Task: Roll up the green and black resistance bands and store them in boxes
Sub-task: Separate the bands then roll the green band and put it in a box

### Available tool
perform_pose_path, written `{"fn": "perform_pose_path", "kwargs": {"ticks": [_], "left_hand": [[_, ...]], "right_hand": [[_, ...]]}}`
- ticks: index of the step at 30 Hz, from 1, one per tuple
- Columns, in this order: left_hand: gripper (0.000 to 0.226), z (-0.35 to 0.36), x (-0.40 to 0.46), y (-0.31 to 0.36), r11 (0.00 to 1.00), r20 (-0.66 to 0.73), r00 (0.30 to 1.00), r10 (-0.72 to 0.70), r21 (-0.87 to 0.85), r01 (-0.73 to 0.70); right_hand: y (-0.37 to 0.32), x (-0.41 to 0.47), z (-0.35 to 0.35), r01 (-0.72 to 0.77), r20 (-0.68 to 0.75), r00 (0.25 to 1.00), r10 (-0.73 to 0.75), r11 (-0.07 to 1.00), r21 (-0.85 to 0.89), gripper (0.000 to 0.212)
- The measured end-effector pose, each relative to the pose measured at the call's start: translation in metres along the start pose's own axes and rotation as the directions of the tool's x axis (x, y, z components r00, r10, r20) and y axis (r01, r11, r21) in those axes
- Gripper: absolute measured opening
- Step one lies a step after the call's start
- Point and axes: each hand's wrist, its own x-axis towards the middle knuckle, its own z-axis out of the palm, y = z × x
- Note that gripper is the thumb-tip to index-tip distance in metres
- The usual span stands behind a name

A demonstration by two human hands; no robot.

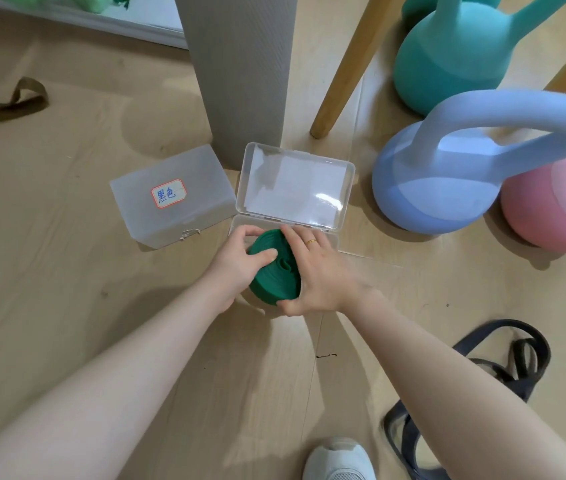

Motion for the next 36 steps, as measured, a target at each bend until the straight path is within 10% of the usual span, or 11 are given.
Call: {"fn": "perform_pose_path", "kwargs": {"ticks": [4,8,15,20,25,36], "left_hand": [[0.048,-0.003,-0.01,-0.01,0.96,0.099,0.982,0.159,0.216,-0.177],[0.065,-0.026,-0.007,-0.019,0.612,0.158,0.921,0.356,0.705,-0.358],[0.065,-0.04,0.009,-0.026,0.487,0.354,0.896,0.269,0.753,-0.443],[0.06,-0.03,0.01,-0.028,0.124,0.407,0.789,0.46,0.85,-0.511],[0.048,-0.029,0.016,-0.029,0.286,0.387,0.848,0.362,0.82,-0.496],[0.046,-0.025,0.022,-0.013,0.115,0.405,0.888,0.219,0.893,-0.435]], "right_hand": [[0.003,0.004,0.006,-0.101,-0.028,0.994,0.102,0.994,0.05,0.12],[-0.004,0.01,0.007,-0.139,-0.047,0.989,0.141,0.99,0.038,0.112],[-0.004,0.011,0.01,-0.281,0.007,0.957,0.289,0.925,0.258,0.096],[0.003,0.015,0.016,-0.302,0.014,0.95,0.312,0.907,0.294,0.094],[0.002,0.013,0.023,-0.312,-0.07,0.937,0.341,0.911,0.271,0.083],[0.004,0.003,0.009,-0.213,0.027,0.974,0.227,0.943,-0.256,0.099]]}}
